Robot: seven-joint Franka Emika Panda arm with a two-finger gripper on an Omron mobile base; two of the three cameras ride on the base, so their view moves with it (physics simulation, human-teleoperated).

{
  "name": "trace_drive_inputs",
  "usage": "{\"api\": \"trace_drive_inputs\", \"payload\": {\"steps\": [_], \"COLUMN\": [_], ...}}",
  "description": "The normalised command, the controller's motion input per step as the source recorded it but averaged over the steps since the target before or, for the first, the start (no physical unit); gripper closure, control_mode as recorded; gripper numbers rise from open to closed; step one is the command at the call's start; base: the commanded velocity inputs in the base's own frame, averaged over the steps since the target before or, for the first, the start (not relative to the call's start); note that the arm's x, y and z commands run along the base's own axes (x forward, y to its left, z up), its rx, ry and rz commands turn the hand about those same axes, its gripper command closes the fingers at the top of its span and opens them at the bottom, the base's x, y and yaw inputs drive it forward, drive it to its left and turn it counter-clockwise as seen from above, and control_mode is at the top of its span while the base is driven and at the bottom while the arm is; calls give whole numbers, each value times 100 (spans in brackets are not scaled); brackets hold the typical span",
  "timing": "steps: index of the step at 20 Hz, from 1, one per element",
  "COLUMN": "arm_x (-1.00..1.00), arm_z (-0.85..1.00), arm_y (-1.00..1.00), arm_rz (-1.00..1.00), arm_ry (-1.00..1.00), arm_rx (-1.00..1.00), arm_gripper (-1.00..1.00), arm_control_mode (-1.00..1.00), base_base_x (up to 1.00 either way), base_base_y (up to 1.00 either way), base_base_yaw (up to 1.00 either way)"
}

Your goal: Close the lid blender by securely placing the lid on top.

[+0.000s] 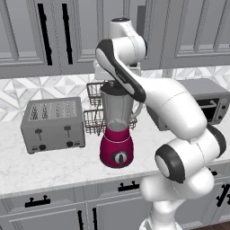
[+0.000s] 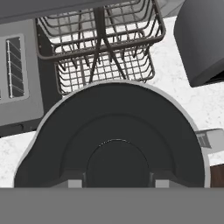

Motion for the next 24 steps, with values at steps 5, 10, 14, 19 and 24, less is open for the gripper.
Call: {"api": "trace_drive_inputs", "payload": {"steps": [5,10,14,19,24], "arm_x": [-4,-12,-52,-100,-100], "arm_z": [2,7,10,-12,-91], "arm_y": [0,0,0,-23,-37], "arm_rz": [0,0,0,0,0], "arm_ry": [-9,-14,-22,-27,-9], "arm_rx": [0,0,0,0,0], "arm_gripper": [-100,-100,-100,-100,-100], "arm_control_mode": [-100,-100,-100,-100,-100], "base_base_x": [0,0,0,0,0], "base_base_y": [0,0,0,0,0], "base_base_yaw": [0,0,0,0,0]}}
